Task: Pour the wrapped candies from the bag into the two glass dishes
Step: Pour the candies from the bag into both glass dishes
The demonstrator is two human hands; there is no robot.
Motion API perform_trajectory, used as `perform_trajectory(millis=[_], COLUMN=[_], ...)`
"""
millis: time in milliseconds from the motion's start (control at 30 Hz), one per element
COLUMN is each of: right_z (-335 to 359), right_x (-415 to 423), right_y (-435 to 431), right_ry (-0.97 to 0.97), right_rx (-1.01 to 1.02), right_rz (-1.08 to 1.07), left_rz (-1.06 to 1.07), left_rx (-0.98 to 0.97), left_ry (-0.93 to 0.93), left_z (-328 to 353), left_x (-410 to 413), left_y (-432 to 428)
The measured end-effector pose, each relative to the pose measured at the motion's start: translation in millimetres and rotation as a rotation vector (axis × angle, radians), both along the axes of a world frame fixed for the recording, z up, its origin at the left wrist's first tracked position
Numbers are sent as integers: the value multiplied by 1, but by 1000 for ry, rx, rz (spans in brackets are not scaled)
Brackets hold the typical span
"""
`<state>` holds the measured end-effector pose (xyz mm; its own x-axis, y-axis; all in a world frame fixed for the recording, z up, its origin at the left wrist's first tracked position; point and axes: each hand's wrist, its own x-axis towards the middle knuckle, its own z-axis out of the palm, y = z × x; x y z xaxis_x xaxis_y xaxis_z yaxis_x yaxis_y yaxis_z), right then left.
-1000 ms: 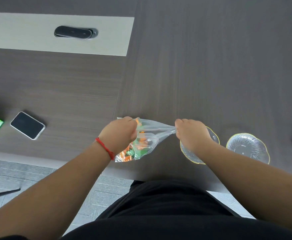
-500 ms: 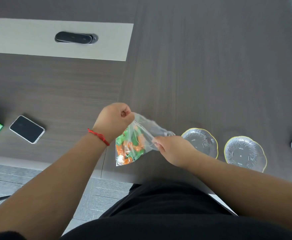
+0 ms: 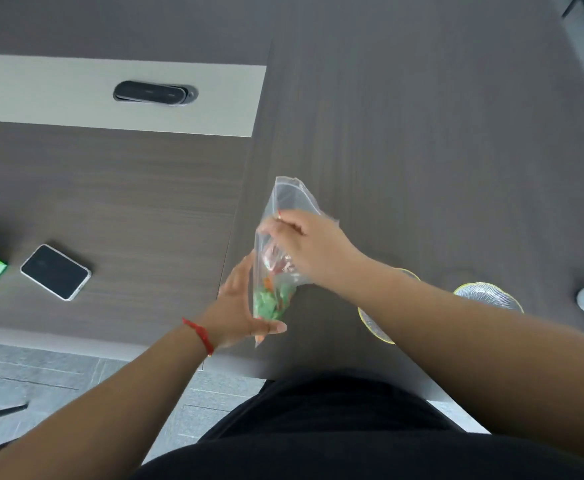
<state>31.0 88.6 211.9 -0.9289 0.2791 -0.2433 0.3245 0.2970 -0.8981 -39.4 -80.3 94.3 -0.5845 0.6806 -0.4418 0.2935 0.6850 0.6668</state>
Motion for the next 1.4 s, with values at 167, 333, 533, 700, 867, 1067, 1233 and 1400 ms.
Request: perform_trajectory(millis=[167, 333, 533, 700, 867, 1067, 1233, 1400], right_z=[24, 21, 2, -35, -83, -108, -125, -131], right_x=[-3, 19, 74, 128, 165, 181, 191, 199], right_y=[17, 50, 105, 124, 123, 110, 107, 105], right_ry=[-18, -67, -175, -331, -367, -286, -267, -293], right_rx=[-341, -465, -450, -433, -578, -629, -628, -564], right_rz=[-147, -211, -383, -495, -641, -737, -758, -736], left_rz=[282, 397, 82, -294, -595, -717, -676, -618], left_rx=[17, 80, -18, -54, -82, -138, -95, 56], left_ry=[-120, -118, 167, 561, 734, 882, 928, 943], left_z=[-26, -26, 1, 23, 40, 53, 67, 87], left_x=[28, 16, -15, -30, -27, -28, -24, -13], left_y=[-7, -8, -10, 0, 22, 43, 59, 69])
